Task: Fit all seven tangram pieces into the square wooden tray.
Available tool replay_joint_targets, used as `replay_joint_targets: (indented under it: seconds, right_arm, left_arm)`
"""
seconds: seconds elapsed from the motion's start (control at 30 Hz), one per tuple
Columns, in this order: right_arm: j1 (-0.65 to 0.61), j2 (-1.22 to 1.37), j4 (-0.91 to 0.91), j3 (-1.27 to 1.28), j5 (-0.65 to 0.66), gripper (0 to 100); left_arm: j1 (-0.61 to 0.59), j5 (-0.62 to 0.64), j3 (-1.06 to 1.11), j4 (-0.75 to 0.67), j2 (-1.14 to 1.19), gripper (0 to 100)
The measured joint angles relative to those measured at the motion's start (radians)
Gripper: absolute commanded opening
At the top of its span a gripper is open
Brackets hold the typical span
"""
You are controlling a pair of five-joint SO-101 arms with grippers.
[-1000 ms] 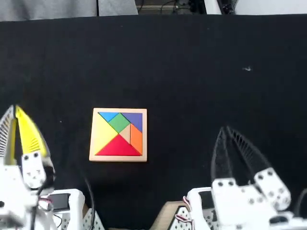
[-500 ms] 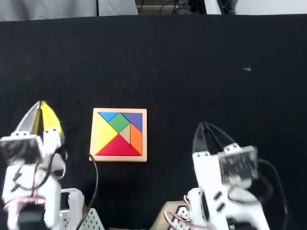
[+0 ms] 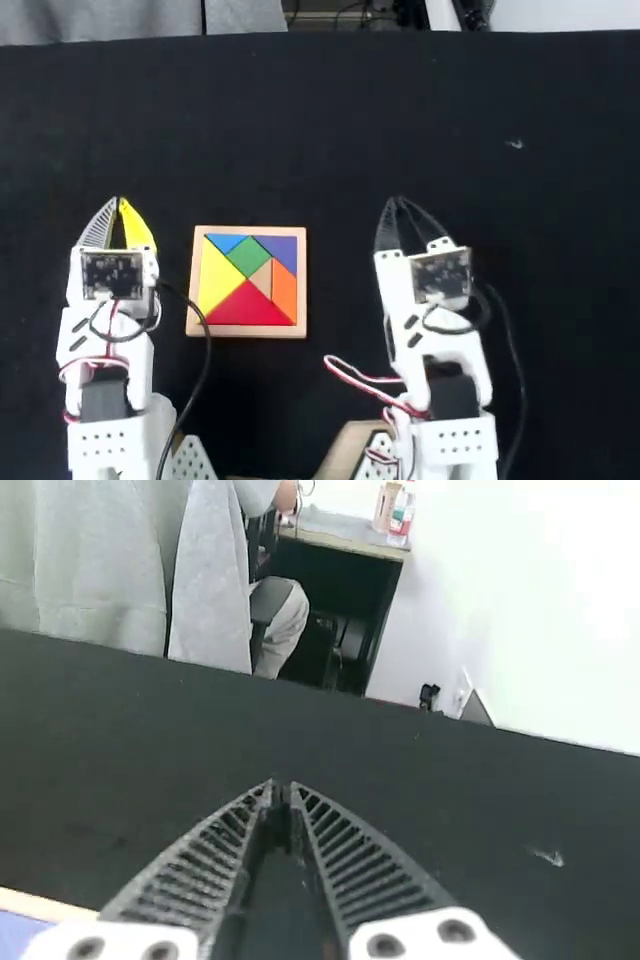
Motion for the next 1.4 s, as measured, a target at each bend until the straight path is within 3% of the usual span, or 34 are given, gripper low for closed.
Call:
replay_joint_targets:
  seconds: [0.2,0.37,0.57,0.73,1.4]
  right_arm:
    - [0.006,0.000,0.141,0.012,0.002,1.2]
    - [0.005,0.000,0.370,0.012,0.002,1.2]
    - [0.005,0.000,0.821,0.012,0.002,1.2]
    - [0.052,0.000,0.873,0.012,0.002,1.1]
    - [0.087,0.000,0.875,0.012,0.002,1.1]
  left_arm:
    - [0.002,0.133,0.000,0.107,0.000,3]
    - [0.002,0.157,0.000,0.249,0.000,3]
    - [0.002,0.158,0.000,0.554,0.000,3]
    - [0.002,0.158,0.000,0.848,-0.002,3]
    - [0.002,0.161,0.000,0.890,-0.008,3]
